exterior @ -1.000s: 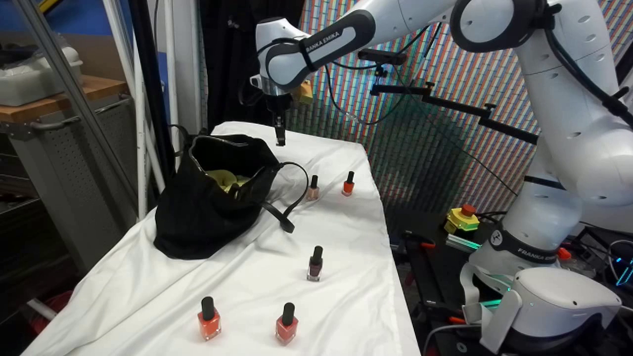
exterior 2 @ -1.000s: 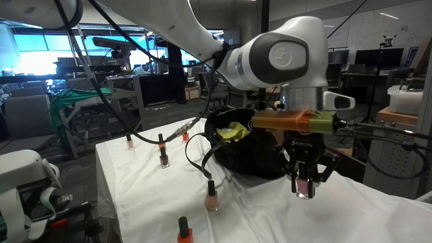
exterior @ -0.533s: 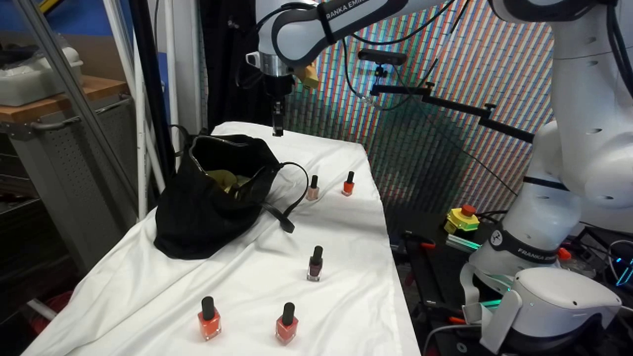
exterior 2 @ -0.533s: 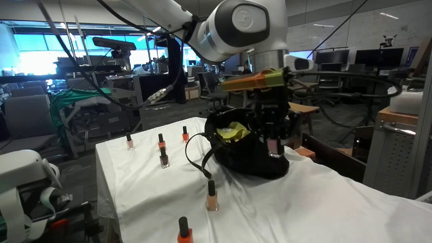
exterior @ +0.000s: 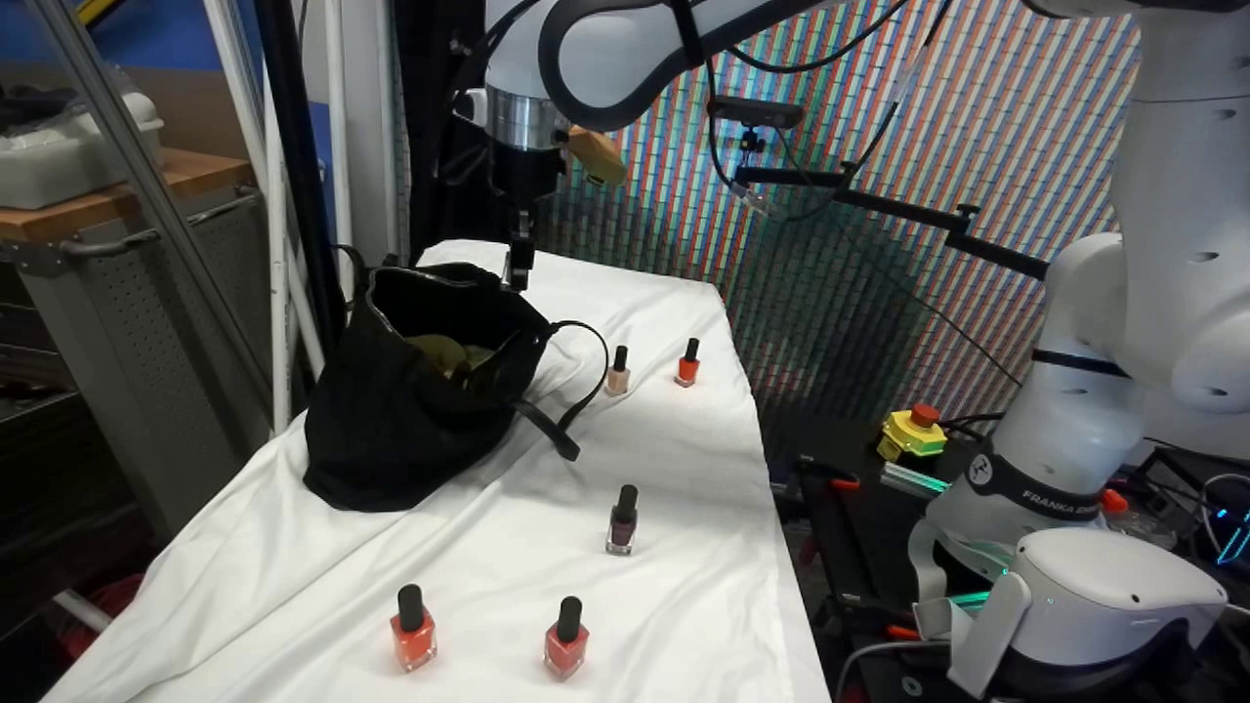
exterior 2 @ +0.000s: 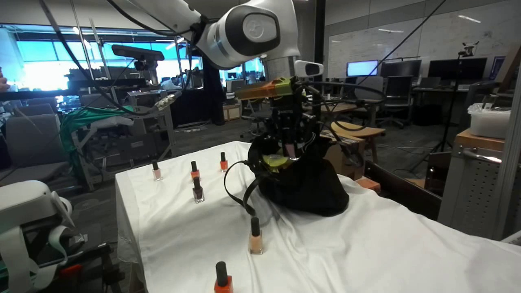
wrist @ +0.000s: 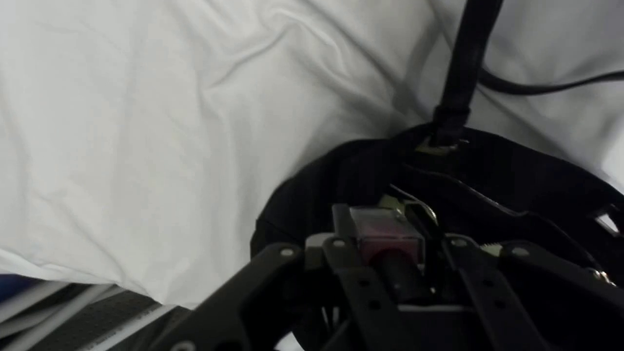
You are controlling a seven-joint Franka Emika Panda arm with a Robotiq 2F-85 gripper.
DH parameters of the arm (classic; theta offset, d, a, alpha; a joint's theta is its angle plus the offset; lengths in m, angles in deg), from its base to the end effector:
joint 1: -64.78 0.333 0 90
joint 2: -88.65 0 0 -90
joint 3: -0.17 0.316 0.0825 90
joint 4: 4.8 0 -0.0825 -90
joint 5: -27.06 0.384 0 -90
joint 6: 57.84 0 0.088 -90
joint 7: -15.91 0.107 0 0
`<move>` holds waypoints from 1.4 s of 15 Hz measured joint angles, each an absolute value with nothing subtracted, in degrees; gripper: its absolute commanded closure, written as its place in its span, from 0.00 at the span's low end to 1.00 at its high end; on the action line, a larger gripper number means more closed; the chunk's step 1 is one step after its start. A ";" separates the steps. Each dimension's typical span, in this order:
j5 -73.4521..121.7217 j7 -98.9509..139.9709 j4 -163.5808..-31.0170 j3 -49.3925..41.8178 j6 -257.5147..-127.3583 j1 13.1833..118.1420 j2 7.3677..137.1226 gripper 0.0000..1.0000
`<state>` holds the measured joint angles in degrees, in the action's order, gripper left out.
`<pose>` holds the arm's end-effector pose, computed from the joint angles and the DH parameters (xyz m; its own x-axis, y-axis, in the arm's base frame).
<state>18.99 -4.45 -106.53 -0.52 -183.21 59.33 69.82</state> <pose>0.6453 -0.0739 0.3824 0.9463 0.3220 0.0303 0.3146 -0.9382 0.1443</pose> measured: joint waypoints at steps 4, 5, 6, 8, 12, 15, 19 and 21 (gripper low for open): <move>23.30 -3.43 -108.71 1.14 -192.30 60.03 69.27 0.85; 23.89 -3.05 -109.05 1.30 -194.67 60.07 68.88 0.85; 24.19 -2.63 -109.24 1.33 -196.70 60.09 68.46 0.85; 24.25 -2.04 -109.39 1.32 -199.37 60.05 67.69 0.85; 24.25 -1.98 -109.89 1.33 -200.47 59.99 67.52 0.21; 24.25 -2.16 -110.82 1.39 -200.42 60.01 68.38 0.02; 24.25 -2.23 -113.13 1.30 -199.93 59.95 70.77 0.00; 24.18 -2.23 -114.69 0.82 -198.01 59.81 72.55 0.00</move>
